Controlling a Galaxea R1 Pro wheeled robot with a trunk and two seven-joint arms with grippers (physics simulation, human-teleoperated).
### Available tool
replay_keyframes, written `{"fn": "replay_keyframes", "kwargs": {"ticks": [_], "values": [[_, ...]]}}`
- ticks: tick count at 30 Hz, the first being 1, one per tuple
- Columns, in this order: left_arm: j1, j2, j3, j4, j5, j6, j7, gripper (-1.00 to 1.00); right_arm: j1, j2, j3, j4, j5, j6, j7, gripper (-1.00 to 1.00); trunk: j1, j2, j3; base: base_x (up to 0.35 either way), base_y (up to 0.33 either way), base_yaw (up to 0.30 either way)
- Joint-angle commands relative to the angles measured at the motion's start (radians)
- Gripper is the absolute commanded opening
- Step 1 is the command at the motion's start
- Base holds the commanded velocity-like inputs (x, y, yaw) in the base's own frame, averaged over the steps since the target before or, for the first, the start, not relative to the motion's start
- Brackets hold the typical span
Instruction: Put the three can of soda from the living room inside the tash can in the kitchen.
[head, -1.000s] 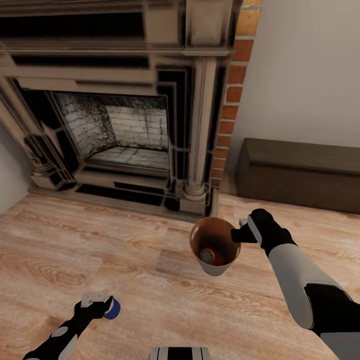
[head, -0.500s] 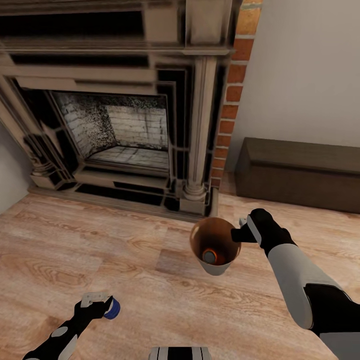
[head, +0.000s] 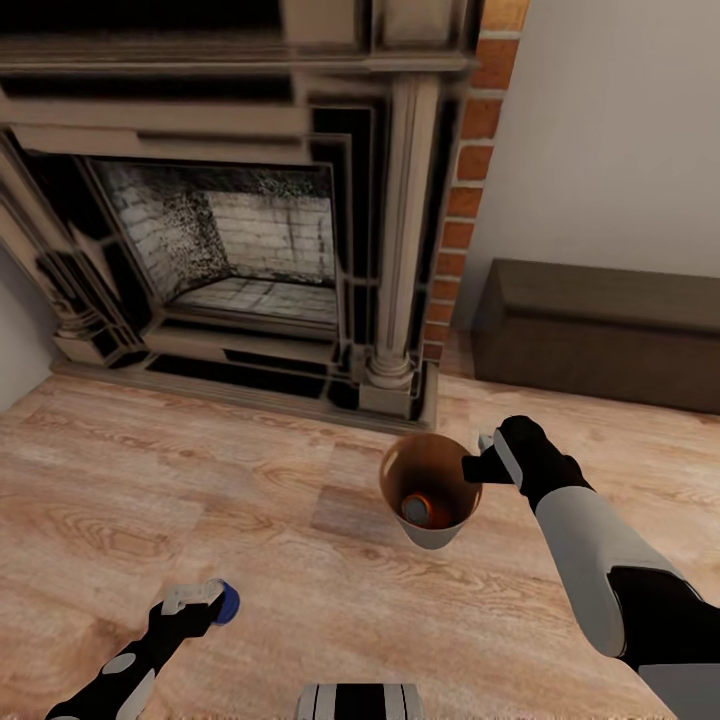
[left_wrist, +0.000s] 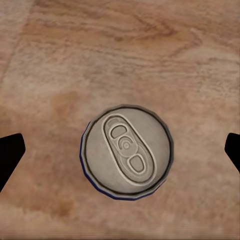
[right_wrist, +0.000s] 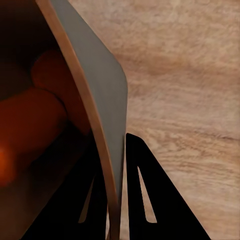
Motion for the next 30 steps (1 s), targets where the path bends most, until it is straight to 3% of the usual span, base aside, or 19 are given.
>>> {"fn": "replay_keyframes", "kwargs": {"ticks": [1,8,22,30], "values": [[0.0,0.0,0.0,0.0,0.0,0.0,0.0,1.0,-0.001,0.0,-0.002,0.0,-0.023,0.0,0.007,-1.0,0.0,0.0,-0.004,0.0,0.0,0.0],[0.0,-0.001,0.0,0.0,0.0,0.0,0.0,1.0,-0.001,0.001,-0.002,-0.005,-0.023,0.0,0.007,-1.0,0.0,0.0,-0.006,0.0,0.0,0.0],[0.0,-0.002,0.0,0.0,0.0,0.0,0.0,1.0,-0.001,0.003,-0.005,-0.153,-0.024,0.0,0.005,-1.0,0.0,0.0,-0.007,0.0,0.0,0.0],[0.0,-0.001,0.0,0.0,-0.001,0.0,0.0,1.0,0.001,0.002,-0.003,-0.168,-0.025,0.0,0.004,-1.0,0.0,0.0,-0.007,0.143,0.0,0.0]]}}
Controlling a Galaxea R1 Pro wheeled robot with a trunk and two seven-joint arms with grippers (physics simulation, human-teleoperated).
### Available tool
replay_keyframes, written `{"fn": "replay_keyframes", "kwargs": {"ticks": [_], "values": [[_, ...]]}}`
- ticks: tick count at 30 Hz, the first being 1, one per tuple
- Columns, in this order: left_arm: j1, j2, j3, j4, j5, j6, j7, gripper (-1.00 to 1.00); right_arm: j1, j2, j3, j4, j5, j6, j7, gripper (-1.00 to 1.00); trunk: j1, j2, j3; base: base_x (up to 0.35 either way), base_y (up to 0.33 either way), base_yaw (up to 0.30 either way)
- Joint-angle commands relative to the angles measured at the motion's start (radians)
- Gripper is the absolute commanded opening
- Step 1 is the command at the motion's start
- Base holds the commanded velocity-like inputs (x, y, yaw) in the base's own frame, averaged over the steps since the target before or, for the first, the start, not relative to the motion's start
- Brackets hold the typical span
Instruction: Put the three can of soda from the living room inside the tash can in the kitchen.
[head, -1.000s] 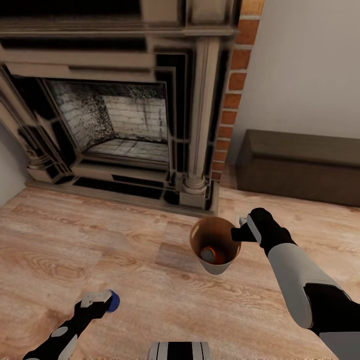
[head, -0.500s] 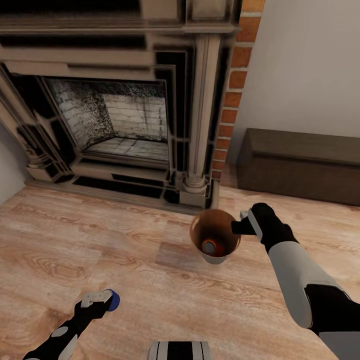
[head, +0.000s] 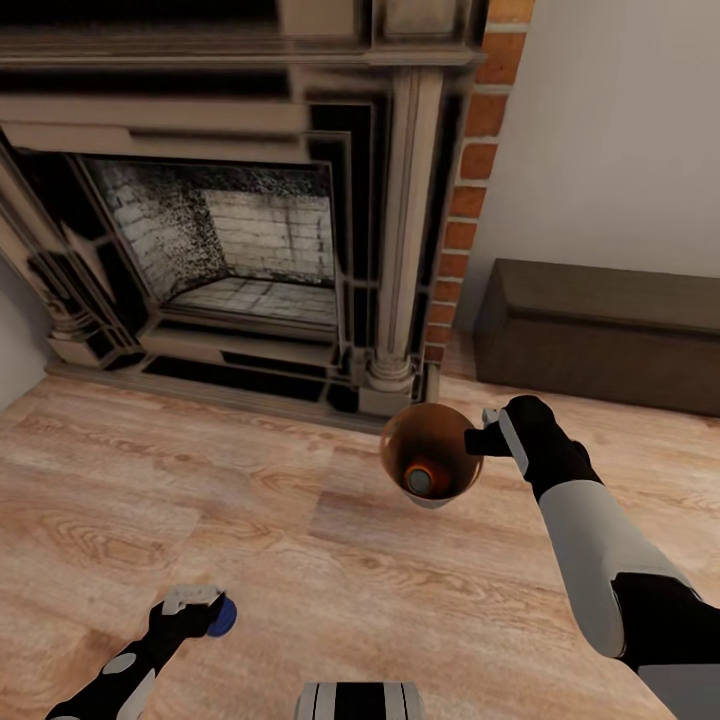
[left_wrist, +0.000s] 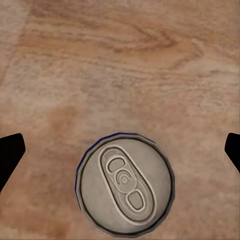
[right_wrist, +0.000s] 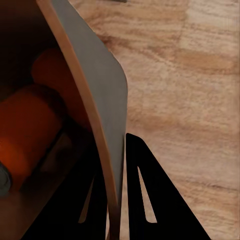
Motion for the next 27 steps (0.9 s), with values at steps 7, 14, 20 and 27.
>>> {"fn": "replay_keyframes", "kwargs": {"ticks": [7,14,20,27], "values": [[0.0,-0.001,0.0,0.0,0.001,-0.01,0.0,1.0,0.001,-0.001,-0.002,0.0,-0.022,0.0,0.008,-1.0,0.0,0.0,0.0,0.022,0.0,0.0],[0.0,-0.001,0.0,0.0,0.001,-0.012,0.0,1.0,0.001,-0.004,-0.003,0.0,-0.022,0.0,0.009,-1.0,0.001,-0.001,-0.008,0.001,0.0,0.0],[0.0,-0.001,0.0,0.0,0.0,-0.012,-0.001,1.0,0.001,-0.005,-0.003,0.0,-0.022,0.0,0.008,-1.0,0.003,-0.002,-0.031,0.0,0.0,0.0],[0.0,0.0,0.0,0.0,0.0,-0.011,-0.016,1.0,0.001,-0.005,-0.003,0.0,-0.022,0.0,0.008,-1.0,0.006,-0.003,-0.054,0.0,0.0,0.0]]}}
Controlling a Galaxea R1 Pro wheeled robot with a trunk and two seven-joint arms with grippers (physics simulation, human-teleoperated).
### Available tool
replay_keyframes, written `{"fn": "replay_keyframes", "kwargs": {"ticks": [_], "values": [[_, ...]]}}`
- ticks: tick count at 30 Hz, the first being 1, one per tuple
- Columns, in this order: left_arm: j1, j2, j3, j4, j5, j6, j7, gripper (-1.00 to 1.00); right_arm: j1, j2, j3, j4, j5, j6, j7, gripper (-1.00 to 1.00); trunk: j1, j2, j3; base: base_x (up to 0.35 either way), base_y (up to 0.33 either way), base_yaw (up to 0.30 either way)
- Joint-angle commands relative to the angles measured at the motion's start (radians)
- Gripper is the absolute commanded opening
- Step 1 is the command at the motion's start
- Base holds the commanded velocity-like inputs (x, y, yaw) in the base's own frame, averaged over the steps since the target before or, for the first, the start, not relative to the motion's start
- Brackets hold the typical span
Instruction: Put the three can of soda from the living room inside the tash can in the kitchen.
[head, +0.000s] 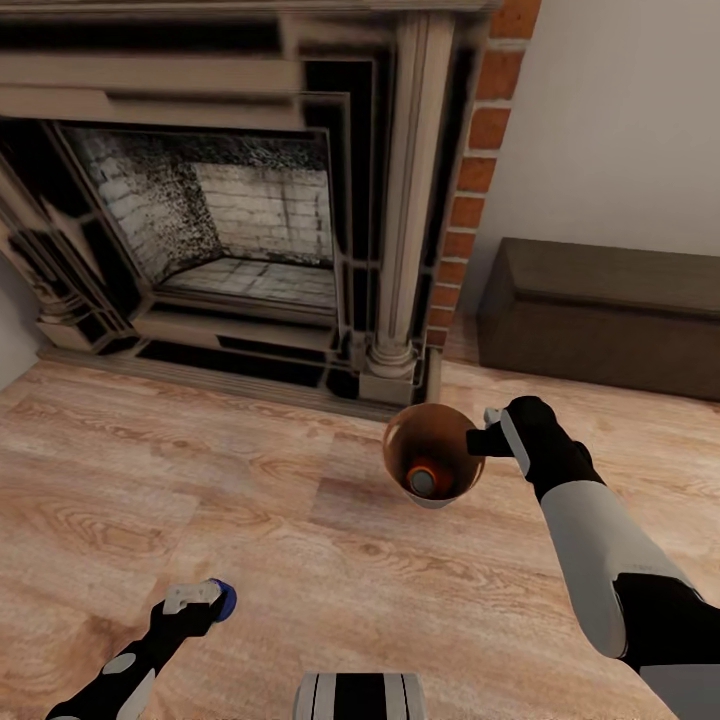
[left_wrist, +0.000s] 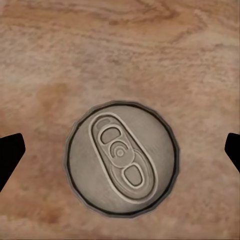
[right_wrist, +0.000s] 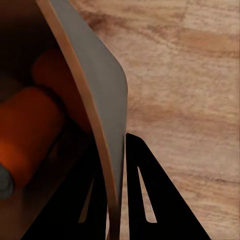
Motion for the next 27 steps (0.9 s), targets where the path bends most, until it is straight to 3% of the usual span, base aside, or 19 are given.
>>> {"fn": "replay_keyframes", "kwargs": {"ticks": [1,7,12,27], "values": [[0.0,0.0,0.0,0.0,0.0,0.0,-0.001,1.0,0.0,0.001,-0.001,0.0,-0.023,0.001,0.007,-1.0,0.0,0.0,0.0,0.0,0.0,0.0],[0.0,0.0,0.0,0.0,0.0,0.0,-0.004,1.0,0.0,0.001,-0.001,0.0,-0.022,0.001,0.007,-1.0,0.0,0.0,0.0,0.0,0.0,0.0],[0.0,0.0,0.0,0.0,0.001,0.002,-0.004,1.0,0.001,-0.001,-0.001,0.0,-0.022,0.001,0.007,-1.0,0.002,-0.001,-0.019,0.0,0.0,0.0],[0.0,0.001,-0.001,0.0,0.001,-0.001,-0.004,1.0,0.001,0.002,0.001,0.0,-0.02,0.001,0.007,-1.0,0.002,-0.001,-0.019,0.031,0.011,0.0]]}}
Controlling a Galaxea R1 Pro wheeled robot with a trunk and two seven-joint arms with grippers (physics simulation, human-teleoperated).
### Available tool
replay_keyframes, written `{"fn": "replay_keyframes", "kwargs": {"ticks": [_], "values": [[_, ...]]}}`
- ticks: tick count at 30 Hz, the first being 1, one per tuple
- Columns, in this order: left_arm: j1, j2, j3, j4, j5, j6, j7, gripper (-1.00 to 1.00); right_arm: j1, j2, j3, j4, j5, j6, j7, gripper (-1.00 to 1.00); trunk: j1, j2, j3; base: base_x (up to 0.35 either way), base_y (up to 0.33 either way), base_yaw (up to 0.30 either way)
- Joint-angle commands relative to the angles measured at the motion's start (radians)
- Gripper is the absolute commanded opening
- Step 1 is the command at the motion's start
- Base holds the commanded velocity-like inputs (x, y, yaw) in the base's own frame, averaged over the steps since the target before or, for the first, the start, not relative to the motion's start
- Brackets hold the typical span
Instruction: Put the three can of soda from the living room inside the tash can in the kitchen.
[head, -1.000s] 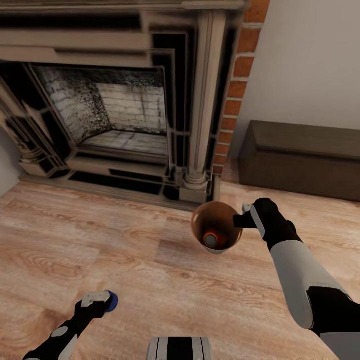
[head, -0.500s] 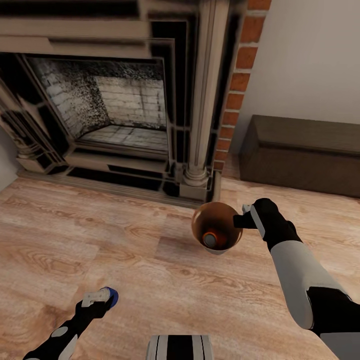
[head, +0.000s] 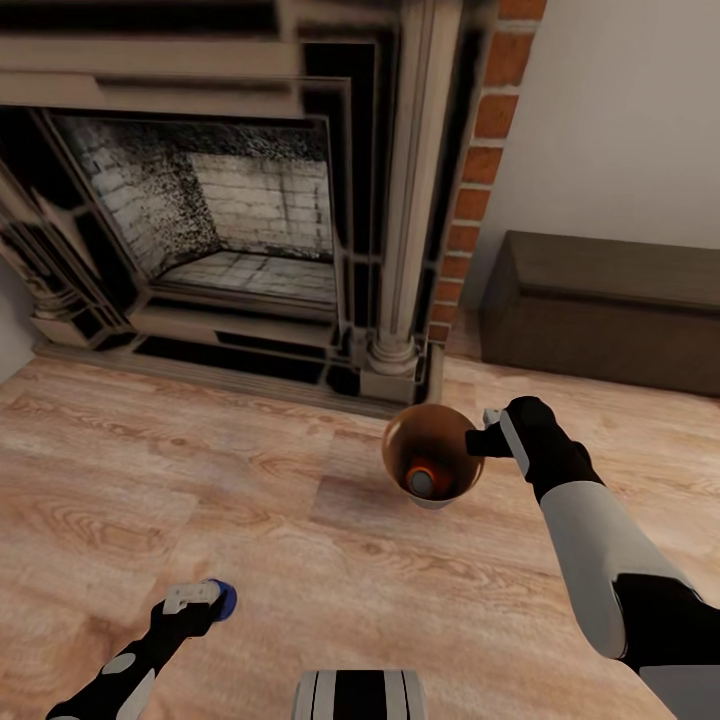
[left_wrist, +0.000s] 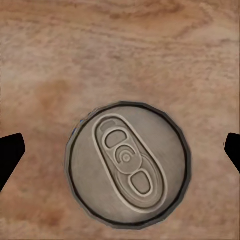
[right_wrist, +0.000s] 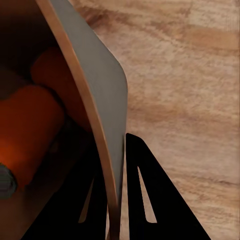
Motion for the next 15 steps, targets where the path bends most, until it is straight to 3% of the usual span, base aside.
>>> {"fn": "replay_keyframes", "kwargs": {"ticks": [1,15], "values": [[0.0,0.0,0.0,0.0,0.0,0.0,0.0,1.0,0.0,0.0,-0.001,0.0,-0.021,0.0,0.007,-1.0,0.0,0.0,0.0,0.152,0.028,0.0],[0.0,0.0,0.001,0.0,0.0,0.0,0.0,1.0,0.0,-0.001,-0.003,0.0,-0.02,0.0,0.007,-1.0,0.0,0.0,0.0,0.024,0.004,0.0]]}}
